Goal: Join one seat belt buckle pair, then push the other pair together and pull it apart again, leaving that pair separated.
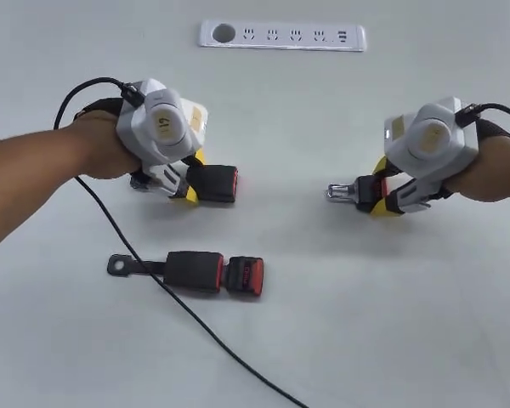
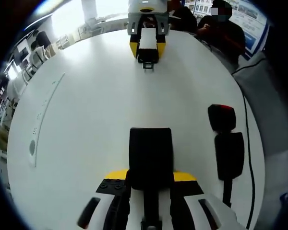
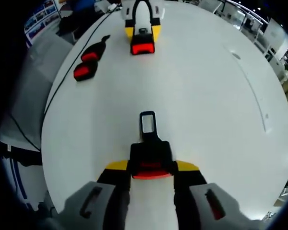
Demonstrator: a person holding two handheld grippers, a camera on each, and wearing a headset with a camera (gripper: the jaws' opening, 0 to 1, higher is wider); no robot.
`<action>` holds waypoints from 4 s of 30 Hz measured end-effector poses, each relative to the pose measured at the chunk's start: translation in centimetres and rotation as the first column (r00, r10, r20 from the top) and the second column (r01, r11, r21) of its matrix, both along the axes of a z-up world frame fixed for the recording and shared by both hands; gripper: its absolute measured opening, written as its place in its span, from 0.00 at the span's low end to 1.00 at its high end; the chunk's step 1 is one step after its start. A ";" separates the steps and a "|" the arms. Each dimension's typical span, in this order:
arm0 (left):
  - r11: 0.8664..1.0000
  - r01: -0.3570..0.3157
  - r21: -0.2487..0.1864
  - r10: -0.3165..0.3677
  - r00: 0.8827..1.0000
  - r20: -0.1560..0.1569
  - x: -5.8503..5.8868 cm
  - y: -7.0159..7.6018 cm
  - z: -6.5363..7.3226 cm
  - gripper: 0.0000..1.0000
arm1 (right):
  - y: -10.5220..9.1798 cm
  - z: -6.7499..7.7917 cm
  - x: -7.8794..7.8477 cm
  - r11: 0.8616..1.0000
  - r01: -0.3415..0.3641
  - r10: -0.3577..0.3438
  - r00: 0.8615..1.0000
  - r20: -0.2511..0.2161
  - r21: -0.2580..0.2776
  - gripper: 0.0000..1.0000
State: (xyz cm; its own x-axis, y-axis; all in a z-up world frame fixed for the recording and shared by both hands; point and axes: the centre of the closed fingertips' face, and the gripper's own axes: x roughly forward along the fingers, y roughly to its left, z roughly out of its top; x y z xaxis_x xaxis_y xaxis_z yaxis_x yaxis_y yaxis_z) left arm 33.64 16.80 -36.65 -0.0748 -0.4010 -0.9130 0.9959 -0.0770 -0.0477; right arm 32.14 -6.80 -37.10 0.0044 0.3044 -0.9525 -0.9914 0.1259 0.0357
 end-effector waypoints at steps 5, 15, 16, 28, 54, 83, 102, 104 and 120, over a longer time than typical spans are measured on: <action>1.000 0.003 0.022 -0.003 1.000 0.004 -0.1 0.0 0.1 0.32 | 0.7 0.0 0.0 1.000 -0.009 0.009 1.000 0.004 0.009 0.34; 0.999 -0.011 0.033 0.011 1.000 0.003 -0.3 0.0 0.2 0.32 | 4.0 0.1 -0.3 0.999 -0.021 0.020 1.000 0.019 0.050 0.34; 0.999 -0.013 0.033 0.013 1.000 0.003 -0.3 0.0 0.2 0.32 | 4.1 0.1 -0.3 0.998 -0.021 0.020 1.000 0.019 0.051 0.34; 0.999 -0.010 0.038 0.010 1.000 0.007 0.2 0.2 -0.3 0.32 | 7.0 -0.1 0.3 0.996 -0.007 0.004 0.999 0.035 0.086 0.34; 0.999 -0.002 0.052 0.002 1.000 0.015 0.7 0.1 -1.0 0.32 | 13.4 0.0 1.1 0.988 -0.022 0.013 0.998 0.056 0.156 0.34; 0.998 -0.002 0.062 0.001 1.000 0.024 0.5 -0.1 -0.8 0.32 | 15.0 -0.2 1.1 0.988 -0.014 0.004 0.998 0.064 0.152 0.33; 0.996 -0.025 0.085 0.024 1.000 0.019 0.6 -0.3 -0.8 0.30 | 16.9 -0.2 1.6 0.979 0.026 -0.039 0.997 0.062 0.203 0.31; 0.996 -0.022 0.091 0.021 1.000 0.017 0.6 -0.3 -0.8 0.30 | 16.9 -0.2 1.6 0.980 0.024 -0.037 0.997 0.063 0.197 0.31; 0.995 -0.022 0.101 0.020 1.000 0.015 0.5 -0.1 -0.8 0.30 | 16.9 -0.4 1.6 0.984 0.019 -0.029 0.998 0.057 0.179 0.31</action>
